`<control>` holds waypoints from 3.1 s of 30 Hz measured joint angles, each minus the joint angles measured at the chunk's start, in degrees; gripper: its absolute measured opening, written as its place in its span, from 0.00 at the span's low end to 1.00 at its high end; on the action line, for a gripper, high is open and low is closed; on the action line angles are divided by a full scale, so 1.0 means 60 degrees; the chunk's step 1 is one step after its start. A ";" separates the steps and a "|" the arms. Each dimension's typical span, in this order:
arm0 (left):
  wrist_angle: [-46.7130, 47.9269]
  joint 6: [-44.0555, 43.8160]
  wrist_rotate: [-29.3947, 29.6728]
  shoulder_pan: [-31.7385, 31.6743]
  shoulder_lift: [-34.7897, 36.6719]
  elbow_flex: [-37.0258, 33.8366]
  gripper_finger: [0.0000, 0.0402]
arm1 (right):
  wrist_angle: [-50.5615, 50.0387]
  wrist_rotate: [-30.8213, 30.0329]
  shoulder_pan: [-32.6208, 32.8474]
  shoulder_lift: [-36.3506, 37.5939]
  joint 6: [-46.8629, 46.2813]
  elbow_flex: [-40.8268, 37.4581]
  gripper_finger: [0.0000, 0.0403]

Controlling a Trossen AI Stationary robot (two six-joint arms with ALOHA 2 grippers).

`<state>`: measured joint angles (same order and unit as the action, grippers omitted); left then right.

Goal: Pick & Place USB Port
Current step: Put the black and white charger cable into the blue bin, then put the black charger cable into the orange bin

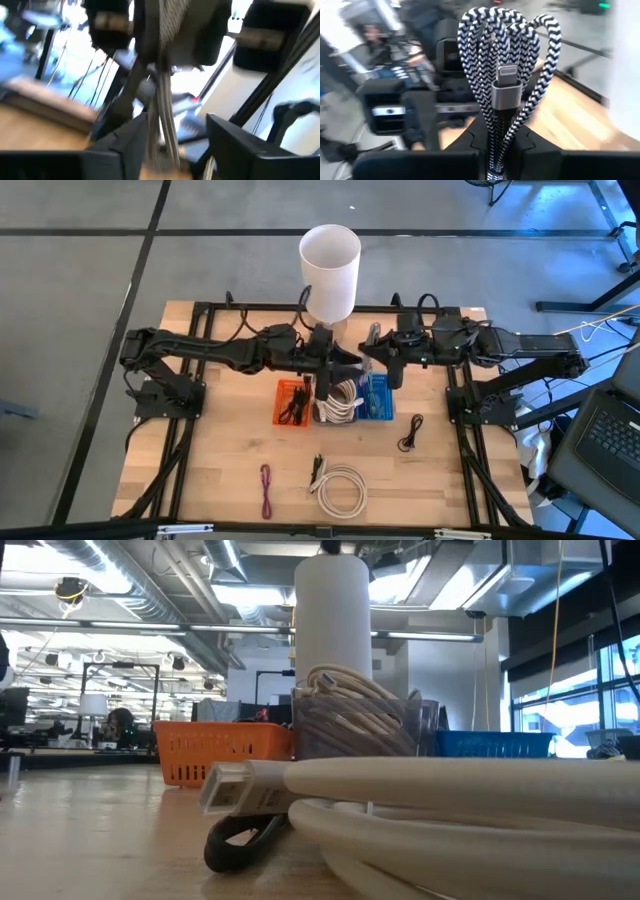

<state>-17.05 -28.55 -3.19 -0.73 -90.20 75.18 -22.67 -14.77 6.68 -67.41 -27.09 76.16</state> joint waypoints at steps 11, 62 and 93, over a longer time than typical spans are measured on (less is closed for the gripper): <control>0.8762 -0.1323 0.5632 0.0567 0.1913 0.0000 0.56 | -0.4184 -0.2344 0.0350 0.1038 -0.3278 -0.0007 0.06; 1.3622 -0.9295 0.7811 0.3314 0.3272 -0.2368 0.56 | -0.1139 -0.1104 -0.0408 -0.2891 -0.7167 -0.5588 0.06; 1.3627 -0.8918 0.7476 0.3314 0.3269 -0.2368 0.54 | -0.5045 -0.1566 0.3798 -0.0752 -1.2882 -0.4302 0.36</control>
<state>64.71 -82.06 41.66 19.16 -70.59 60.97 -52.94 -24.17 29.47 -71.92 -104.38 50.35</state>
